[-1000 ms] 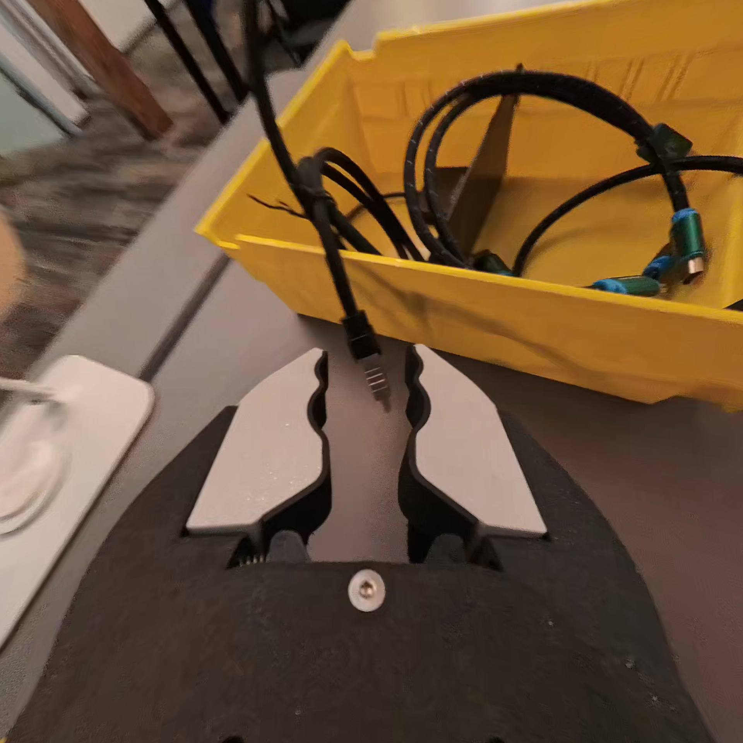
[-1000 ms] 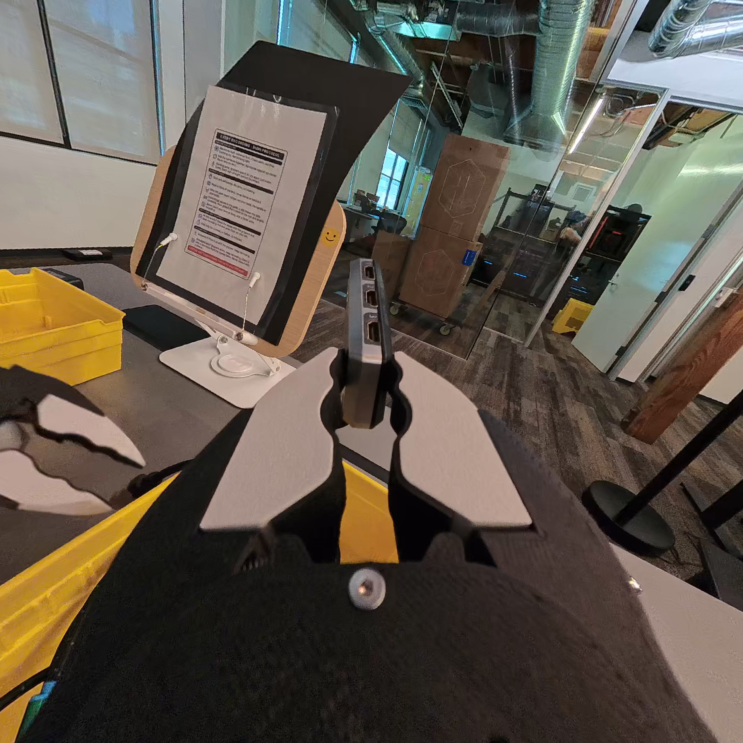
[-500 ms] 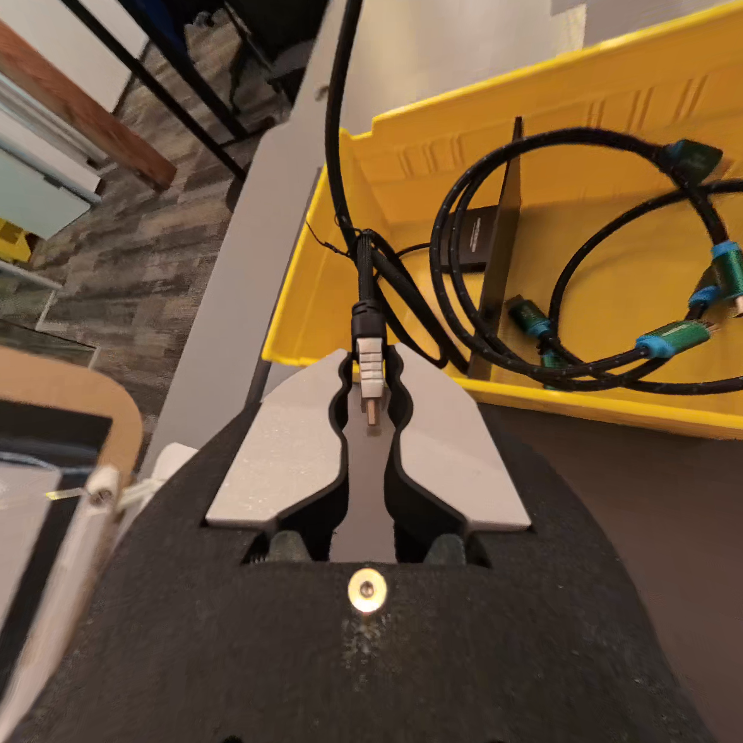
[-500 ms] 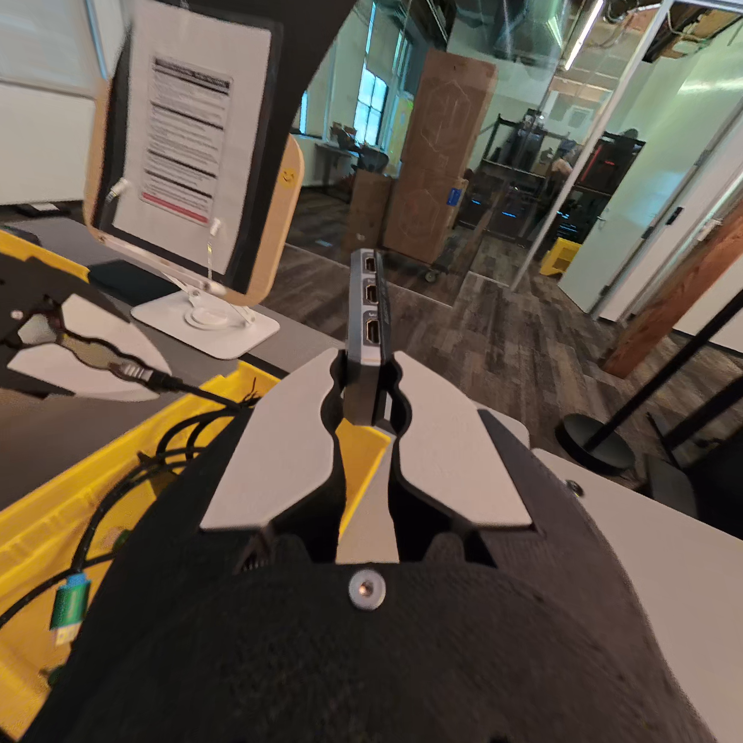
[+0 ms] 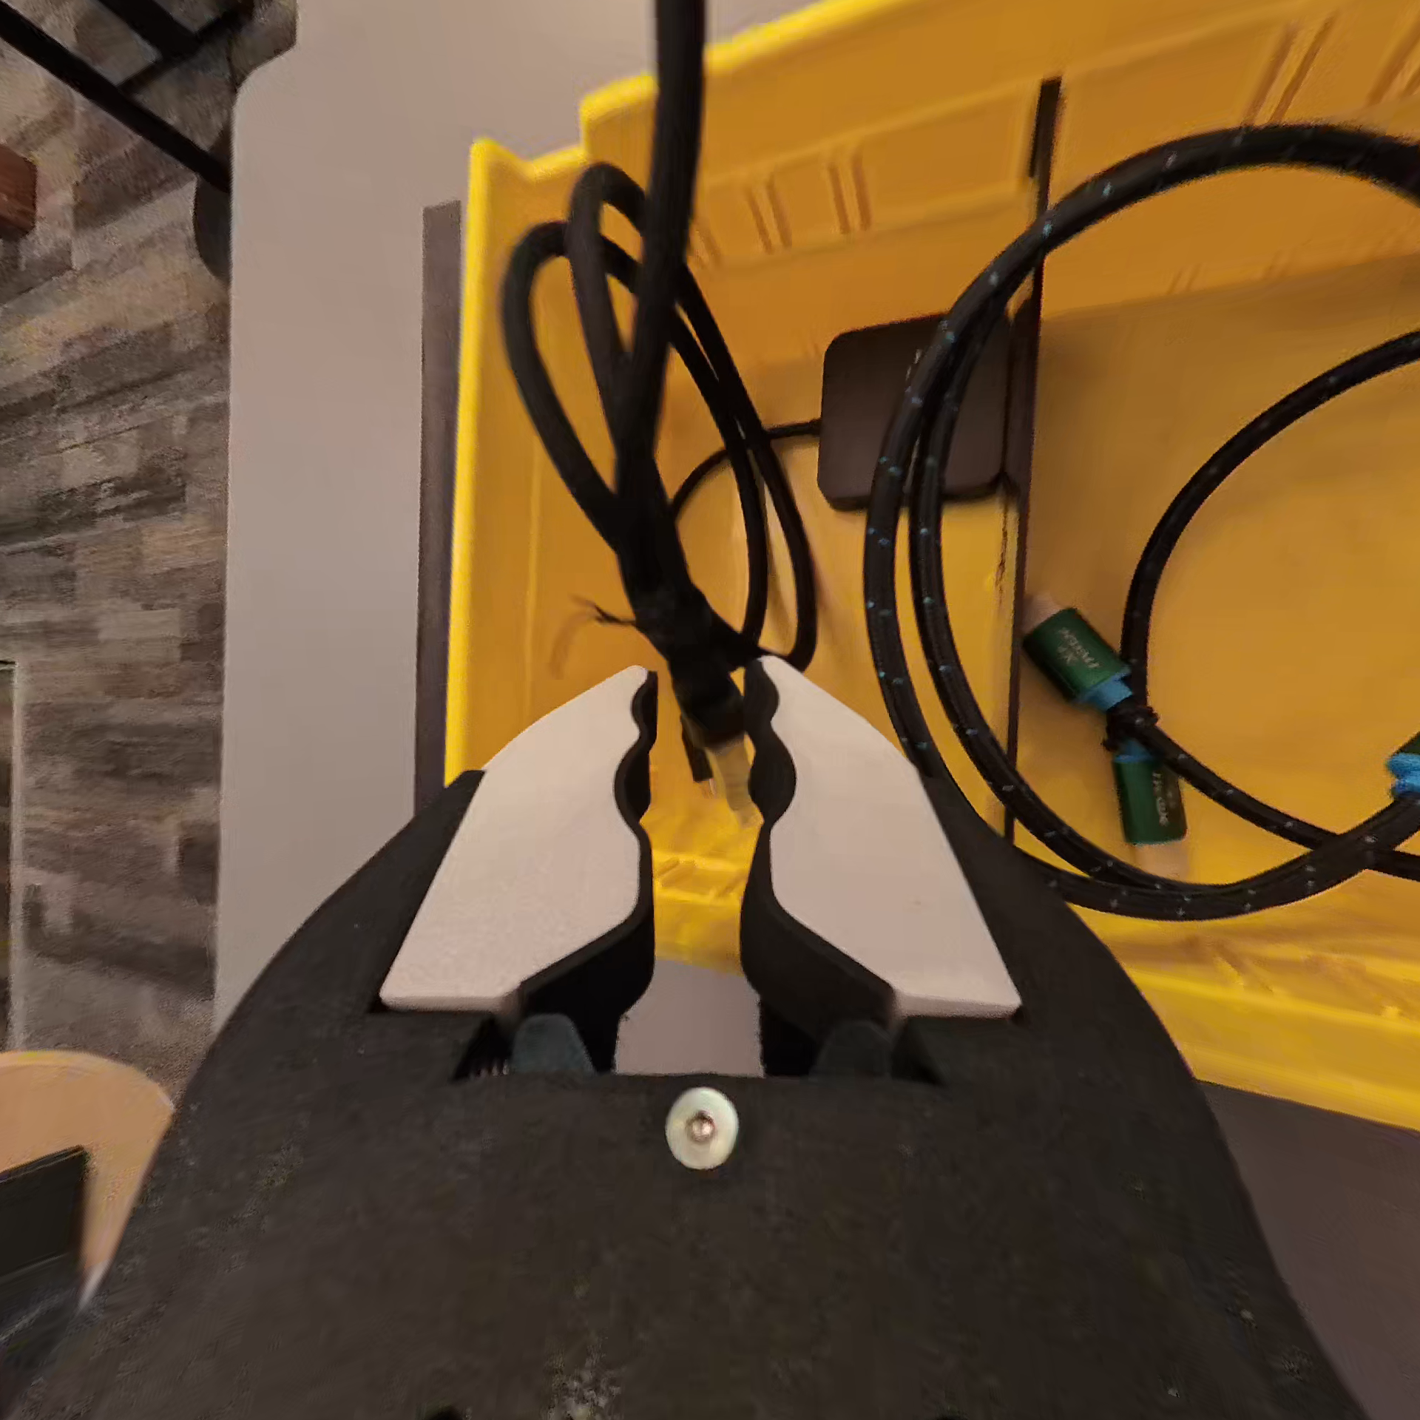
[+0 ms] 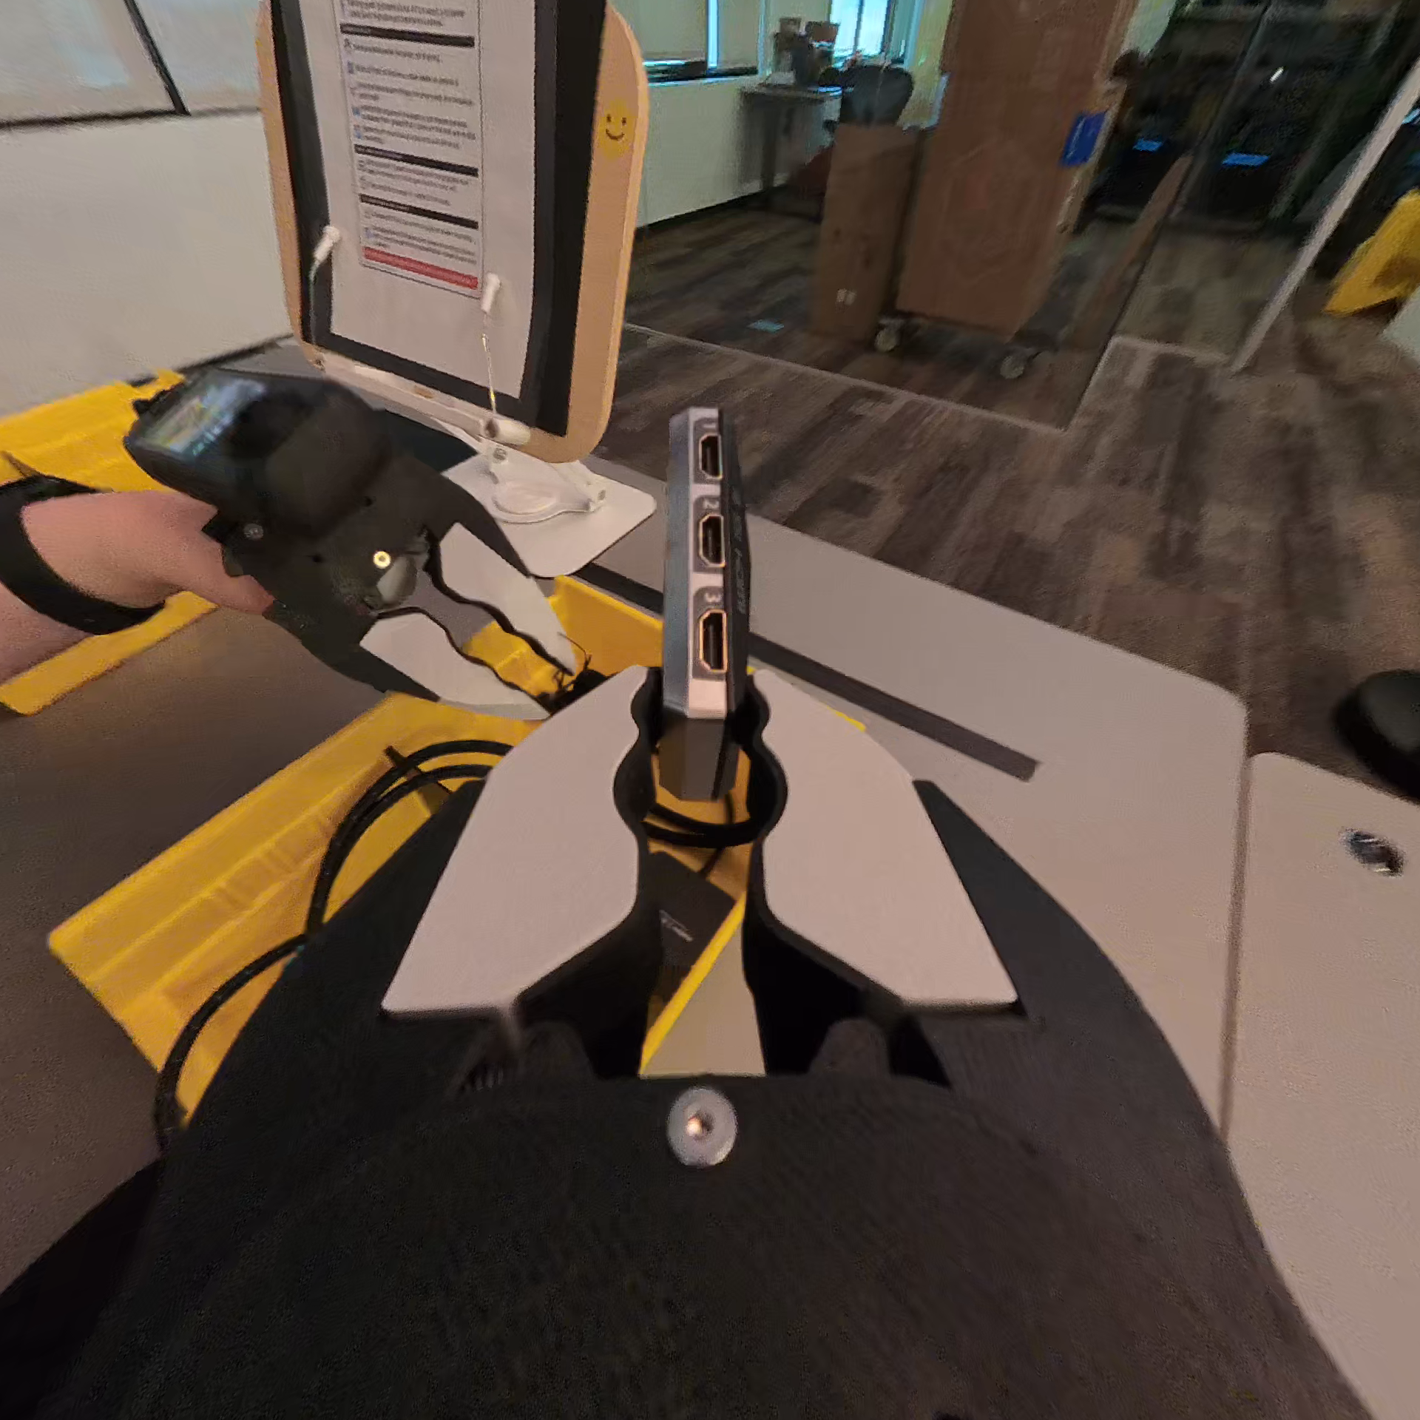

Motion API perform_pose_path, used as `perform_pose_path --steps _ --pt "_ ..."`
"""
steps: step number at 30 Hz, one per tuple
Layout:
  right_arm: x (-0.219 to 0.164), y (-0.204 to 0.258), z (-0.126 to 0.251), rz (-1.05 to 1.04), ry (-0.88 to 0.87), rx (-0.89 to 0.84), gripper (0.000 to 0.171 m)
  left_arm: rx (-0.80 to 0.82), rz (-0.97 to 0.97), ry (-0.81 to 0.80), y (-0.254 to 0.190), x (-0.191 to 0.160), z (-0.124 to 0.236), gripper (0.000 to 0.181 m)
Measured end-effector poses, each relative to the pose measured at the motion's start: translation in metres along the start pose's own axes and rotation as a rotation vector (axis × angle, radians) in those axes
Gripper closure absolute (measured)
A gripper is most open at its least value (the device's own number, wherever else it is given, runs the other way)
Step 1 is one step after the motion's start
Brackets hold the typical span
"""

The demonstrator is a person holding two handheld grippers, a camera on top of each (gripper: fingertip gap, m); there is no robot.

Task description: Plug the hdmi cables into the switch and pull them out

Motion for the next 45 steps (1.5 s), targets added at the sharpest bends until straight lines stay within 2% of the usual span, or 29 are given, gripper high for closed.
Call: perform_pose_path --steps 1,5,9,14,17,18,20,21,23,27,29,31,33,35,37,38,41,44,45 --pt "-0.004 -0.005 -0.005 -0.05 0.003 0.021 0.151 -0.003 0.026 -0.058 0.002 -0.001 0.003 0.159" --pt "-0.025 -0.016 -0.027 -0.221 0.082 0.155 0.152 -0.031 0.078 -0.218 0.007 -0.009 0.017 0.155" --pt "-0.044 -0.019 -0.045 -0.309 0.202 0.208 0.151 0.034 0.082 -0.277 0.013 -0.001 0.024 0.145" --pt "-0.056 -0.012 -0.063 -0.267 0.321 0.238 0.151 0.101 0.021 -0.253 0.014 0.027 0.013 0.135" --pt "-0.06 -0.007 -0.071 -0.233 0.397 0.235 0.15 0.124 -0.079 -0.176 0.007 0.038 -0.005 0.138" --pt "-0.064 -0.006 -0.073 -0.22 0.437 0.23 0.15 0.145 -0.111 -0.122 0.005 0.038 -0.013 0.143" --pt "-0.069 -0.008 -0.075 -0.161 0.504 0.172 0.145 0.17 -0.175 -0.033 0.002 0.033 -0.026 0.168" --pt "-0.071 -0.01 -0.074 -0.135 0.523 0.139 0.142 0.168 -0.197 -0.018 0.0 0.031 -0.031 0.17" --pt "-0.068 -0.013 -0.069 -0.109 0.514 0.1 0.141 0.165 -0.204 0.003 -0.003 0.029 -0.036 0.169" --pt "-0.045 -0.02 -0.048 -0.114 0.337 0.012 0.143 0.149 -0.196 0.122 -0.002 0.027 -0.035 0.169" --pt "-0.033 -0.021 -0.039 -0.126 0.239 -0.033 0.145 0.157 -0.2 0.19 -0.001 0.025 -0.035 0.163" --pt "-0.028 -0.022 -0.033 -0.136 0.224 -0.067 0.145 0.183 -0.2 0.234 0.0 0.024 -0.03 0.152" --pt "-0.033 -0.023 -0.03 -0.11 0.313 -0.128 0.144 0.207 -0.166 0.206 -0.001 0.023 -0.017 0.145" --pt "-0.042 -0.023 -0.03 -0.082 0.44 -0.187 0.133 0.248 -0.097 0.127 -0.003 0.019 0.005 0.142" --pt "-0.049 -0.015 -0.032 -0.123 0.542 -0.137 0.126 0.267 0.001 0.06 -0.011 0.007 0.035 0.13" --pt "-0.052 -0.011 -0.032 -0.145 0.6 -0.117 0.126 0.272 0.046 0.026 -0.016 -0.002 0.053 0.124" --pt "-0.059 -0.001 -0.029 -0.147 0.762 -0.16 0.127 0.342 0.135 -0.074 -0.03 -0.037 0.115 0.129" --pt "-0.065 0.009 -0.027 -0.179 0.87 -0.164 0.128 0.496 0.195 -0.043 -0.034 -0.079 0.183 0.126" --pt "-0.067 0.012 -0.027 -0.197 0.906 -0.171 0.129 0.572 0.215 -0.004 -0.034 -0.095 0.206 0.119"
Point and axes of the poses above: each gripper's, where its closed fingertips meet, z back along the fingers, x out of its top, y = z × x across the jaws, the point moved 9 cm from there along z, back along the fingers, and after that the axes turned 3 degrees about -z, right-handed, at the moved point
